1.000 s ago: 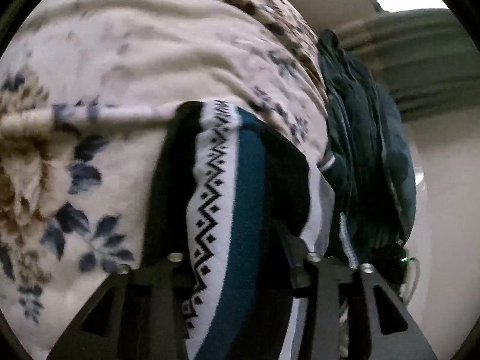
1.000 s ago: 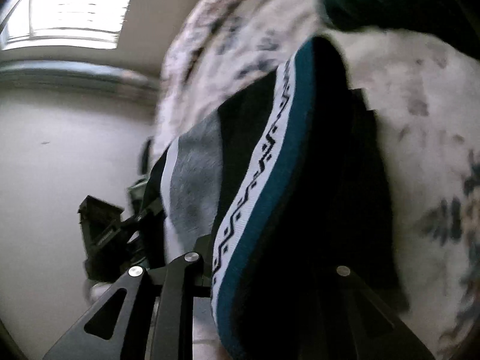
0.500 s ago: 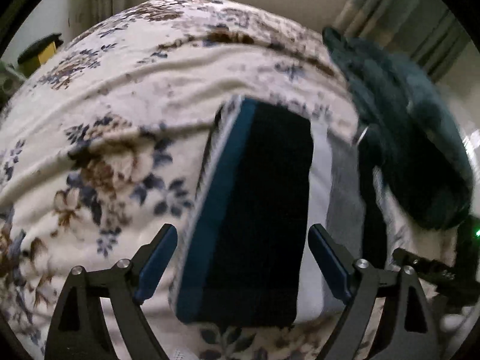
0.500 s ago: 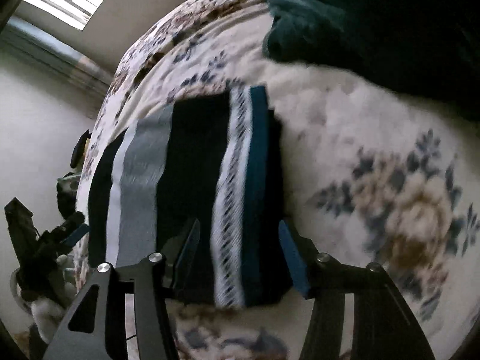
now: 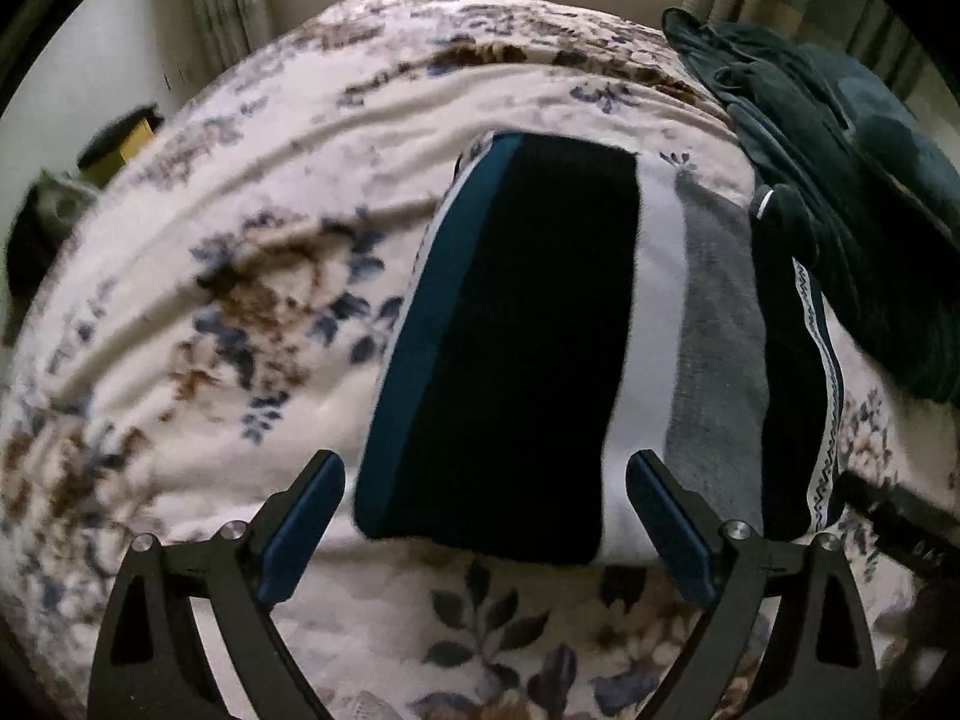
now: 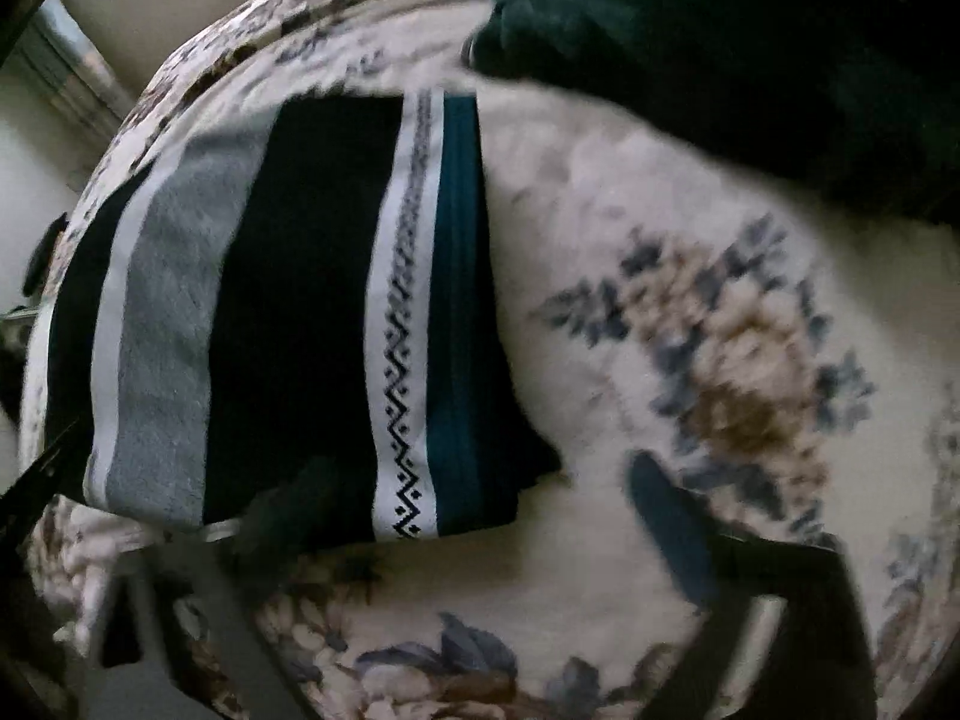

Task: Fold small clothes
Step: 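Open both tools and lift them away from the folded sweater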

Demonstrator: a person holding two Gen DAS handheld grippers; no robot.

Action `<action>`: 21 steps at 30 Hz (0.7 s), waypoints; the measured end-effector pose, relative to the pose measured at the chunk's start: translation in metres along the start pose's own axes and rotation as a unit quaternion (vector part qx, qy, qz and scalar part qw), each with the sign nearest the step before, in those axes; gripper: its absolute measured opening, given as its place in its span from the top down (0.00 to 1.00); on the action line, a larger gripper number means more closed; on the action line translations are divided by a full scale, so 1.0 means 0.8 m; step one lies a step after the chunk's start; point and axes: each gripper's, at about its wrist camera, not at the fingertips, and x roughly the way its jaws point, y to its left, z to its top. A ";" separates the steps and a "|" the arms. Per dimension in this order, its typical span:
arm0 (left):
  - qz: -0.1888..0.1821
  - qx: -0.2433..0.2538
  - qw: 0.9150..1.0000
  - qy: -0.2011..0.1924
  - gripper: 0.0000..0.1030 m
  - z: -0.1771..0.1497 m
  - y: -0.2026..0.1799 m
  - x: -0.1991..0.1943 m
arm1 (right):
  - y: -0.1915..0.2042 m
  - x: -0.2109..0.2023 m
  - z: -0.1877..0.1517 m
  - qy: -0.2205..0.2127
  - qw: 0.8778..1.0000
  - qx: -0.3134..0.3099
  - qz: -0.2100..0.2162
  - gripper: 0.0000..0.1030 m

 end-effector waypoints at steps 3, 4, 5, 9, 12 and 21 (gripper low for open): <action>0.017 0.007 1.000 -0.011 0.06 -0.002 -0.008 -0.033 | 0.010 -0.048 -0.003 -0.040 0.999 -0.011 -0.033 0.00; 0.019 0.007 1.000 -0.012 0.06 -0.001 -0.009 -0.039 | 0.009 -0.071 -0.005 -0.048 0.998 -0.012 -0.039 0.00; 0.021 0.009 1.000 -0.014 0.06 -0.002 -0.011 -0.053 | 0.011 -0.083 -0.007 -0.055 0.997 -0.012 -0.044 0.00; 0.023 0.021 0.999 -0.022 0.06 -0.006 -0.021 -0.108 | 0.008 -0.158 -0.021 -0.078 0.995 -0.014 -0.056 0.00; 0.021 0.027 0.999 -0.033 0.06 -0.014 -0.028 -0.167 | 0.007 -0.217 -0.033 -0.088 0.995 -0.013 -0.054 0.00; 0.014 0.046 0.996 -0.070 0.06 -0.052 -0.045 -0.349 | -0.003 -0.425 -0.096 -0.146 0.988 -0.012 -0.052 0.00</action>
